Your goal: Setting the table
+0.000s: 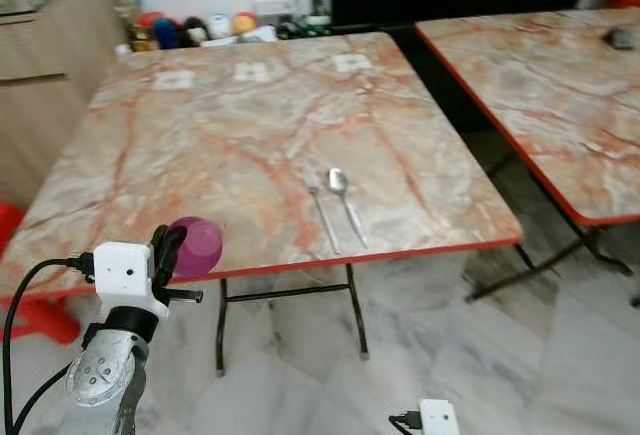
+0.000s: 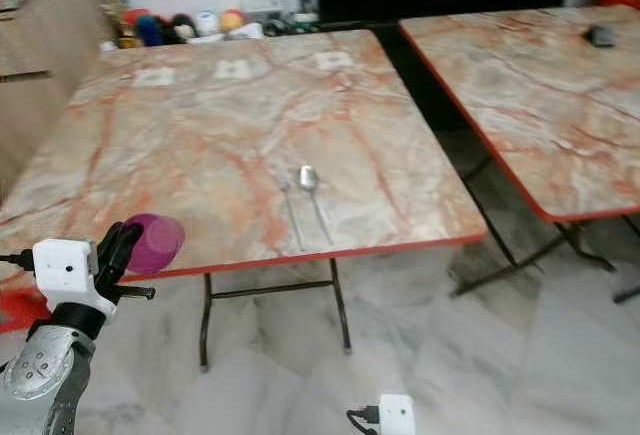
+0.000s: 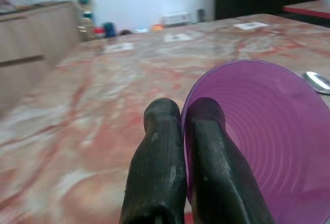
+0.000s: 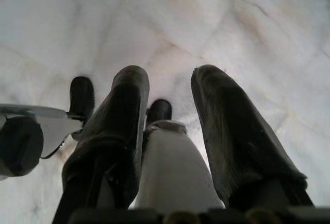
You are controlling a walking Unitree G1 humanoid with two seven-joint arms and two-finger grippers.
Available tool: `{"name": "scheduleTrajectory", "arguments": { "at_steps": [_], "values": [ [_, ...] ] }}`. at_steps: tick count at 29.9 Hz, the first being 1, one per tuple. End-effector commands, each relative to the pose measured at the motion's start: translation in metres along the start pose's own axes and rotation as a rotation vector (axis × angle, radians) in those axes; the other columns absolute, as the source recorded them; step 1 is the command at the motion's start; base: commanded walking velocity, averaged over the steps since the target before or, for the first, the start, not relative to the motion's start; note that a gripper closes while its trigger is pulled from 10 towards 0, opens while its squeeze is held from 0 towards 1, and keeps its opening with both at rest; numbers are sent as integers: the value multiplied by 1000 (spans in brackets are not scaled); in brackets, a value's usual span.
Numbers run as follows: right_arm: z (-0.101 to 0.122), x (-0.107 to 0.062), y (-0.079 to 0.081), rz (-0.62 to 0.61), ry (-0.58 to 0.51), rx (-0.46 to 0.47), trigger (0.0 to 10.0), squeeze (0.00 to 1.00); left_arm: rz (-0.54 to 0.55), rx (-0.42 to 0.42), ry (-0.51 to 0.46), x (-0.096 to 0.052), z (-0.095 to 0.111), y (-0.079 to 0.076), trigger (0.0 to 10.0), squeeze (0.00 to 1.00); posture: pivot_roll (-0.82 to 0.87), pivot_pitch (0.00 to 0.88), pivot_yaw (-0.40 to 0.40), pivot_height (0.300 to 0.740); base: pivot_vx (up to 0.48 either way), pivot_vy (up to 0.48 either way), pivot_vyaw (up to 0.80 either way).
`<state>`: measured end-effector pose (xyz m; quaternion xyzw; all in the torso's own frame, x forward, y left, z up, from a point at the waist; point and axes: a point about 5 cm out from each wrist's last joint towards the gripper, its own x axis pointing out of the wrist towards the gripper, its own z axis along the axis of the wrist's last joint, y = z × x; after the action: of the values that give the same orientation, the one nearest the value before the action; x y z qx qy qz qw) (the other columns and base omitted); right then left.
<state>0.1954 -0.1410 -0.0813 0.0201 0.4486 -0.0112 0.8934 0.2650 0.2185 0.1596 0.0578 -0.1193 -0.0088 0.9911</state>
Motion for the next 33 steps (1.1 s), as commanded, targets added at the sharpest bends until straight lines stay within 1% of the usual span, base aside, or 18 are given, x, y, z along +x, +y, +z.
{"name": "scheduleTrajectory", "arguments": {
  "at_steps": [1,5,7,8,11,16,17,20,26,33],
  "values": [
    [-7,-1,0,1,22,-3,10000,0,6,-2,22,-3,-4,3,10000,0,97,108,19,740,0,0,800],
    [-6,-1,0,-3,20,1,10000,0,13,34,47,-9,-8,12,10000,0,103,122,12,740,0,0,800],
    [-5,-1,-1,-5,19,-1,10000,0,-17,93,49,-10,-9,15,10000,0,110,127,7,740,0,0,800],
    [-5,-1,-1,-4,19,-3,10000,0,-26,107,50,-10,-9,16,10000,0,112,127,6,740,0,0,800],
    [-4,0,-1,-3,19,-4,10000,0,-31,115,51,-9,-9,16,10000,0,111,128,5,740,0,0,740],
    [-4,0,0,-4,16,15,10000,0,-37,80,47,-6,-10,11,10000,0,109,129,6,740,0,0,0],
    [-3,0,0,-6,15,17,10000,0,-41,68,47,-5,-11,6,10000,0,107,131,6,740,0,0,0],
    [-3,0,0,-7,14,19,10000,0,-48,59,47,-4,-11,2,10000,0,105,134,6,740,0,0,0],
    [-3,0,0,-8,13,25,10000,0,-49,54,50,-4,-13,0,10000,0,103,138,6,740,0,0,0],
    [-3,0,1,-5,14,26,10000,0,-36,66,41,1,-10,4,10000,0,99,148,8,740,0,-429,0]
  ]
}}
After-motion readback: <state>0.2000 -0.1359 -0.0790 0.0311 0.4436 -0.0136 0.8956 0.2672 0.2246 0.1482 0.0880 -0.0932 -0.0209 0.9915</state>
